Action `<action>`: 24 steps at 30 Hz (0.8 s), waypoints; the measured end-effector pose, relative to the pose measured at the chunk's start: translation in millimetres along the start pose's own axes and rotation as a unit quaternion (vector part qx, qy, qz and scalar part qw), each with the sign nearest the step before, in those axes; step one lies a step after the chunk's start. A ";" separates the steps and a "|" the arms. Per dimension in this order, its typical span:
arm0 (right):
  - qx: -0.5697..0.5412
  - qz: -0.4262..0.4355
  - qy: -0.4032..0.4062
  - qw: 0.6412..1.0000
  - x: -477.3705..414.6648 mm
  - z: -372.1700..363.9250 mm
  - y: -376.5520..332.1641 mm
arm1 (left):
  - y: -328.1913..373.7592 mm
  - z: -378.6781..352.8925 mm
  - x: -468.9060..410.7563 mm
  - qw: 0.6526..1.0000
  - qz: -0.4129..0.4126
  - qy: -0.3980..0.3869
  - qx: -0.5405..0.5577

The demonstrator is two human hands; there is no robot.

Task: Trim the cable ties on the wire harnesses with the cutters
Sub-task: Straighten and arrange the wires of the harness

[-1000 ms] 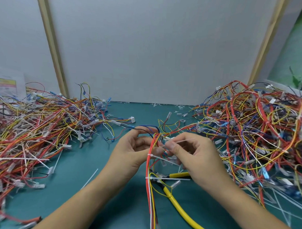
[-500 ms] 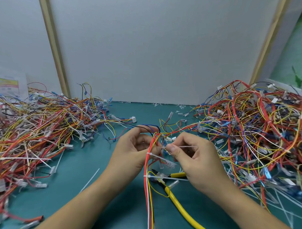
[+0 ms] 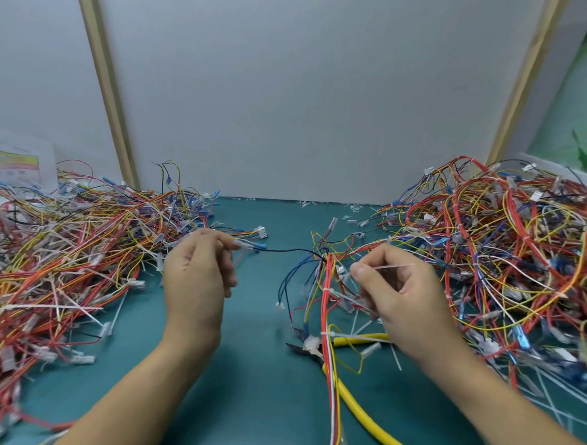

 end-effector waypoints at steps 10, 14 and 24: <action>0.089 0.078 -0.039 0.992 13.3 -14.1 -16.2 | 2.9 -24.5 4.1 0.992 0.004 -0.125 -0.029; 0.097 0.095 -0.040 0.990 16.9 -15.5 -21.9 | -6.1 -34.5 11.0 0.977 0.068 -0.203 -0.019; 0.072 0.074 -0.011 0.995 12.9 -9.2 -18.7 | -44.6 -59.7 35.5 0.882 0.262 -0.393 0.010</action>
Point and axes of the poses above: each hand's wrist, its own x-axis away from the middle knuckle, its own z-axis out of the back of the hand, y = z × x, the point moved 7 cm from there along -x, towards the middle knuckle, and after that the axes turned 13 degrees about -z, right-handed, at the moved point
